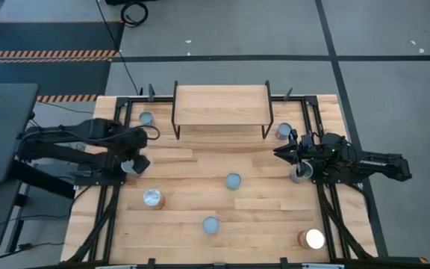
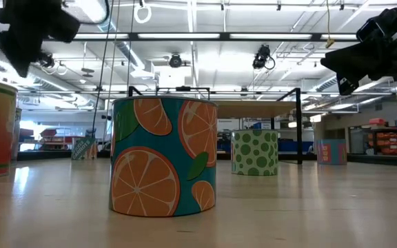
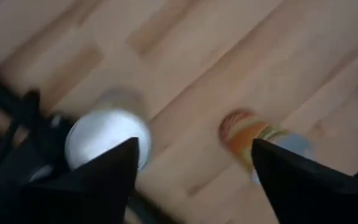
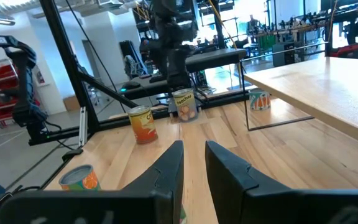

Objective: Pick and place cans onto a shelf
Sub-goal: Put the top left peach can on top of the shelf

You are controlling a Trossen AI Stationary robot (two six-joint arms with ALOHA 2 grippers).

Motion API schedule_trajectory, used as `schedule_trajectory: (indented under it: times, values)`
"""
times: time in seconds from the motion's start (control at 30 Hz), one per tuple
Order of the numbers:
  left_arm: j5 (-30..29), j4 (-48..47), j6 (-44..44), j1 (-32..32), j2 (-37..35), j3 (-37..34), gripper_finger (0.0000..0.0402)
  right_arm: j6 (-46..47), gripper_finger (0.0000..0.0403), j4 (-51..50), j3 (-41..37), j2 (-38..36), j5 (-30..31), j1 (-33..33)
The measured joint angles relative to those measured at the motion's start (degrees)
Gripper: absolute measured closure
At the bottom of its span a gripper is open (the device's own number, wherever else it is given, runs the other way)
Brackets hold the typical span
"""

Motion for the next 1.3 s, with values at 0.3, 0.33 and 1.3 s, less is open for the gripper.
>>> schedule_trajectory:
  times: [0.3,0.33,1.3]
  values:
    - [-0.04,-9.82,5.51,10.64,11.61,0.0,0.0047,0.0,0.0329,0.0,0.0,0.0,0.01,0.0]
    - [0.09,-9.79,6.1,10.86,12.84,0.0,0.0047,0.0,0.0329,0.0,0.02,0.0,0.02,0.0]
    - [-2.49,-3.22,9.51,11.38,21.97,-7.7,0.0049,0.0,0.0329,0.6,0.02,0.05,0.19,0.0]
